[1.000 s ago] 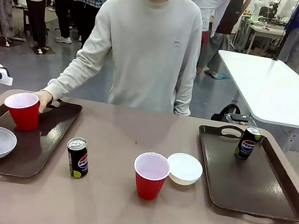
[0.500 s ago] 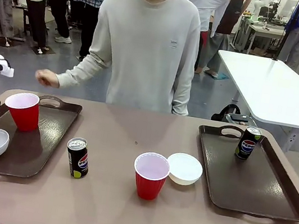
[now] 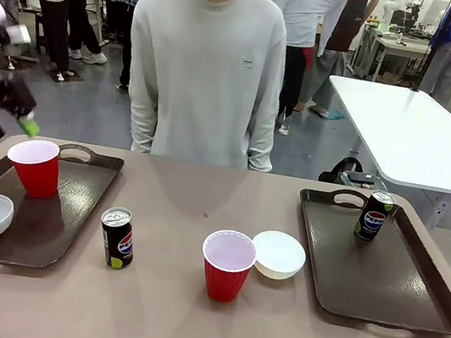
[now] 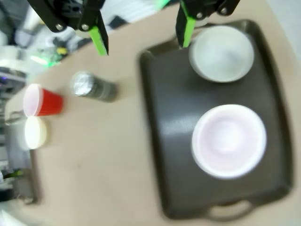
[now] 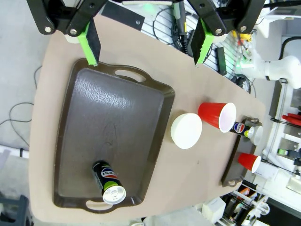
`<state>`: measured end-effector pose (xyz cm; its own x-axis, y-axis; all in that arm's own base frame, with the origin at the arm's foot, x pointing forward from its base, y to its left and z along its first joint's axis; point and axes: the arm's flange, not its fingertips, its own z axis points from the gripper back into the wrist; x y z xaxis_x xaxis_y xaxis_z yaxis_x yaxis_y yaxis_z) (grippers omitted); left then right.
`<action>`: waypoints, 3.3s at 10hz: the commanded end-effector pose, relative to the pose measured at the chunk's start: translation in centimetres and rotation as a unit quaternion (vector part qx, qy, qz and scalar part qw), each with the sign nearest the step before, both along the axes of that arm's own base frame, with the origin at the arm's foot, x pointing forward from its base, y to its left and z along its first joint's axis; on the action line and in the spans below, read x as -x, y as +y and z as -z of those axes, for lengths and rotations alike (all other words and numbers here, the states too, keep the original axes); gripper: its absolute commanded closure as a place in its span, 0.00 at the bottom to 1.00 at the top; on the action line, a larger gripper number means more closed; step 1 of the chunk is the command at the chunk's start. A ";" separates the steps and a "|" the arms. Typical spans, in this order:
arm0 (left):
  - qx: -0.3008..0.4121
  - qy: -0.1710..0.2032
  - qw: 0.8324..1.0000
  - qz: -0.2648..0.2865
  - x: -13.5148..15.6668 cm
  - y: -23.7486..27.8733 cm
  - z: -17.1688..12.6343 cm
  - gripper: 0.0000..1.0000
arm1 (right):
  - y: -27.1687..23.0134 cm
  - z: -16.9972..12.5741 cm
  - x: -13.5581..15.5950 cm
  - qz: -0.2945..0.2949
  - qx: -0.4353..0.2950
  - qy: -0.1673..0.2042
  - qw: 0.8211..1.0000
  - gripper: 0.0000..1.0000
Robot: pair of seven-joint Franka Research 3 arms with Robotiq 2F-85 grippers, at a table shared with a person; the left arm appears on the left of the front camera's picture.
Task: Prepare tableware on both trays.
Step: Pick up a Picnic Bowl from the table and place it on a Handle tray.
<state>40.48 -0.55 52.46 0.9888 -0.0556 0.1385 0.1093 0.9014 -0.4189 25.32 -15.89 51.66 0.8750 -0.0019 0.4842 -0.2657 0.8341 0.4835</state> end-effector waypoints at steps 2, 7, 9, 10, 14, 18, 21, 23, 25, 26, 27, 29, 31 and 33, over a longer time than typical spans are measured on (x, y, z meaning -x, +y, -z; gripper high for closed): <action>0.191 0.064 0.973 -0.111 -0.2 5.0 -4.9 0.24 | -0.1 0.2 0.0 0.000 -0.002 0.001 1.000 0.00; 0.332 0.060 0.940 -0.043 0.9 13.0 -5.0 0.24 | -0.1 0.2 0.0 0.000 -0.002 0.001 1.000 0.00; 0.309 0.000 0.951 -0.023 0.4 12.6 -2.9 0.24 | -0.1 0.2 0.0 0.000 -0.002 0.001 1.000 0.00; 0.332 0.058 0.940 -0.061 1.5 13.1 -4.6 0.24 | -0.1 0.2 0.0 0.000 -0.002 0.001 1.000 0.00; 0.332 0.058 0.940 -0.061 1.5 13.1 -4.6 0.24 | -0.1 0.2 0.0 0.000 -0.002 0.001 1.000 0.00; 0.332 0.058 0.940 -0.061 1.5 13.1 -4.6 0.24 | 3.9 -1.6 -1.1 0.009 0.048 0.010 0.999 0.00; 0.332 0.058 0.940 -0.061 1.5 13.1 -4.6 0.24 | 13.3 -1.1 -7.3 0.053 0.148 0.065 0.985 0.00; 0.332 0.058 0.940 -0.061 1.5 13.1 -4.6 0.24 | 18.0 1.9 -9.9 0.080 0.260 0.062 0.960 0.00; 0.332 0.058 0.940 -0.061 1.5 13.1 -4.6 0.24 | 22.7 6.7 -10.7 0.056 0.329 0.113 0.936 0.00; 0.332 0.058 0.940 -0.061 1.5 13.1 -4.6 0.24 | 24.4 8.9 -10.2 0.034 0.324 0.152 0.933 0.00; 0.332 0.058 0.940 -0.061 1.5 13.1 -4.6 0.24 | 24.9 9.8 -8.8 0.003 0.314 0.182 0.932 0.00; 0.332 0.058 0.940 -0.061 1.5 13.1 -4.6 0.24 | 23.8 6.8 -11.5 0.043 0.320 0.107 0.940 0.00; 0.332 0.058 0.940 -0.061 1.5 13.1 -4.6 0.24 | 23.1 8.3 -9.9 0.020 0.274 0.157 0.949 0.00; 0.332 0.058 0.940 -0.061 1.5 13.1 -4.6 0.24 | 23.1 10.0 -7.0 -0.028 0.250 0.194 0.948 0.00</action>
